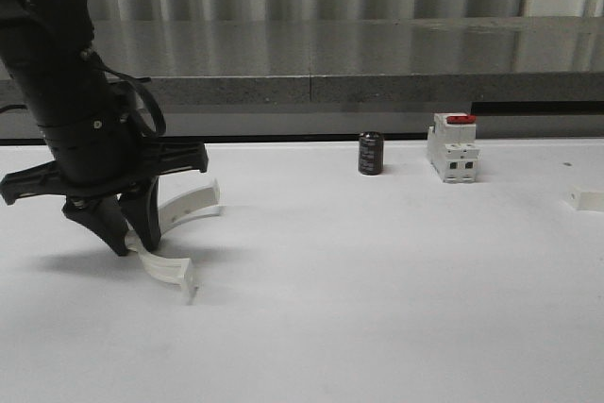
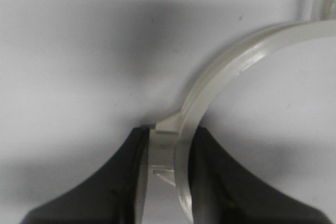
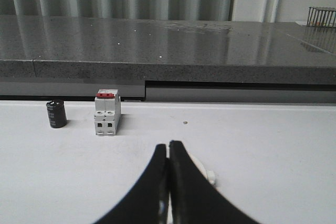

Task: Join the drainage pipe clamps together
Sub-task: 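Lower the clamp half onto the table and open the left gripper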

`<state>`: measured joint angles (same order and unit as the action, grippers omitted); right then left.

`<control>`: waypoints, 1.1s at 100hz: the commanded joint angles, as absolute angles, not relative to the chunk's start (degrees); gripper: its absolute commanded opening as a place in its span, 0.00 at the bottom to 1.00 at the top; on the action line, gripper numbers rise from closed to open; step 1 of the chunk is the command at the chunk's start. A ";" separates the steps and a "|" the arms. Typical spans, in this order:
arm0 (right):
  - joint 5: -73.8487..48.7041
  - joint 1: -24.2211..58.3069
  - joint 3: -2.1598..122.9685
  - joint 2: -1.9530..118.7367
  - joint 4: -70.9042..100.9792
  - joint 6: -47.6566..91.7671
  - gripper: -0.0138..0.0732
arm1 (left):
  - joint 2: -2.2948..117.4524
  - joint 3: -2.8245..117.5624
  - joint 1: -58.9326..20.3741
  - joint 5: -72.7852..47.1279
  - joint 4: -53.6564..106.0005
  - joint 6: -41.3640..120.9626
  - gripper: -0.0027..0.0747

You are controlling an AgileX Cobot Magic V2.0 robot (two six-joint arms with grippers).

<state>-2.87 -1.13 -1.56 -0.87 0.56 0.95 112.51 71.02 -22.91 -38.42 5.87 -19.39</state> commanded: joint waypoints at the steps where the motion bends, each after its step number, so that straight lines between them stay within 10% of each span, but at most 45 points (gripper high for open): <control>1: 1.97 -1.47 -0.61 -1.70 0.00 1.12 0.08 | 110.49 73.02 -23.48 -37.95 6.71 -20.12 0.28; 17: 1.97 -1.47 -0.61 -1.70 0.00 1.12 0.08 | 110.31 74.82 -23.48 -38.31 6.61 -19.53 0.65; 26: 1.97 -1.47 -0.61 -1.70 0.00 1.12 0.08 | 109.16 75.59 -23.48 -38.94 6.35 -19.30 0.68; 47: 1.97 -1.47 -0.61 -1.70 0.00 1.12 0.08 | 102.01 75.72 -23.48 -39.74 1.90 -19.30 0.55; 66: 1.97 -1.47 -0.61 -1.70 0.00 1.12 0.08 | 93.71 74.28 -23.21 -41.48 -3.31 -19.22 0.01; 110: 1.97 -1.47 -0.61 -1.70 0.00 1.12 0.08 | 70.35 58.13 -12.39 -39.67 -3.08 -13.05 0.01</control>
<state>-2.87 -1.13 -1.56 -0.87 0.56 0.96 76.47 59.37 -14.85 -42.88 -2.98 -14.40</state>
